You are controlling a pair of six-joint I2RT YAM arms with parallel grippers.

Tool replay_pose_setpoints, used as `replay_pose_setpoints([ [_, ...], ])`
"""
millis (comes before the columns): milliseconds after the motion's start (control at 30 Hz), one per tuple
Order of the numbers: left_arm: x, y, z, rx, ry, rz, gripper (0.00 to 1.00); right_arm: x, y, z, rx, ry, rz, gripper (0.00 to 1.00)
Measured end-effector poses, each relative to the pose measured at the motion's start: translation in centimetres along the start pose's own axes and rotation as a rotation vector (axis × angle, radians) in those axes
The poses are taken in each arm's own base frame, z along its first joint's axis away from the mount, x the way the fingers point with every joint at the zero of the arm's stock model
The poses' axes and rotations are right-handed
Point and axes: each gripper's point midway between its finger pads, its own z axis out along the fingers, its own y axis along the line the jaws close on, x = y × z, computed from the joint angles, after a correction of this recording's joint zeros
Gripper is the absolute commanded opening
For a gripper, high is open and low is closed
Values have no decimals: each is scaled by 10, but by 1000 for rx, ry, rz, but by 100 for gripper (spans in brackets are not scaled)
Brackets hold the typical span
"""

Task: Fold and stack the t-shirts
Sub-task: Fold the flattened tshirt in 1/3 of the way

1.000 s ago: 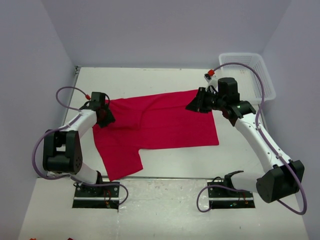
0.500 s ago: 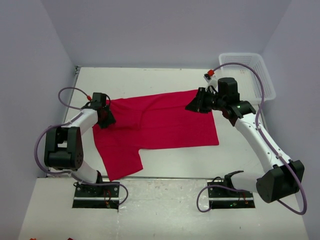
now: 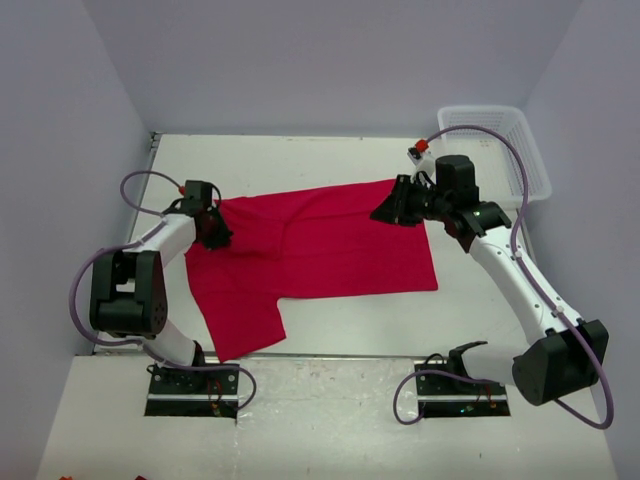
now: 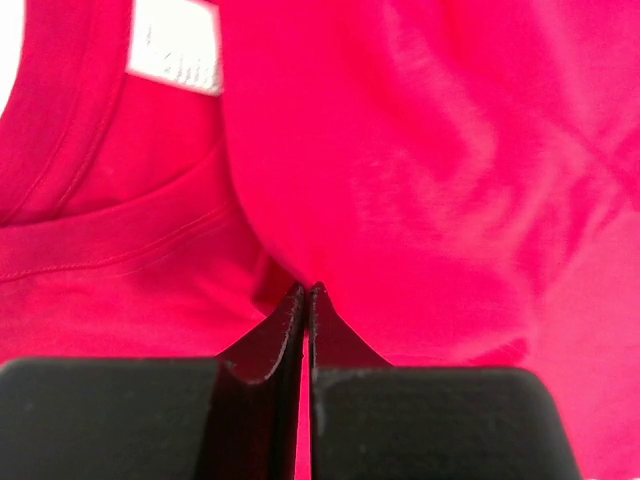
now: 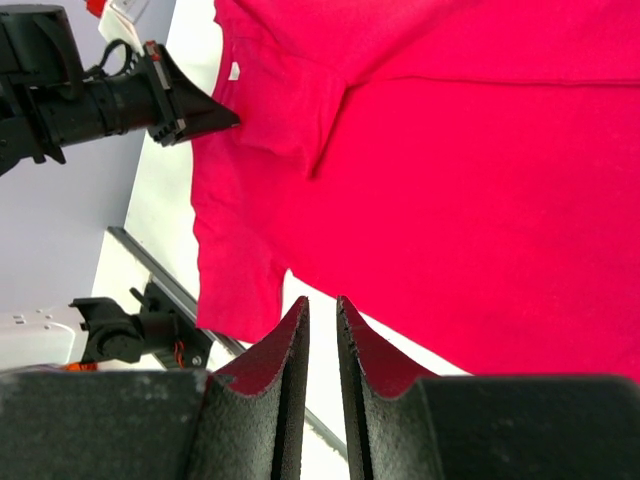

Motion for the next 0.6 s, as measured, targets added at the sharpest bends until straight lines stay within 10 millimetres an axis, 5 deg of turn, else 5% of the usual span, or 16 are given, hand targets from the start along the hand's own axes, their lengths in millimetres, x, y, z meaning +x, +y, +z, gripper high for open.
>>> replay_pose_setpoints([
  [367,-72,-56,-17,139,-112,4,3,0,-3,5,3,7,11,18],
  [600,-75,-63,24,132,-38,7,47,1,-6,8,7,15,16,18],
])
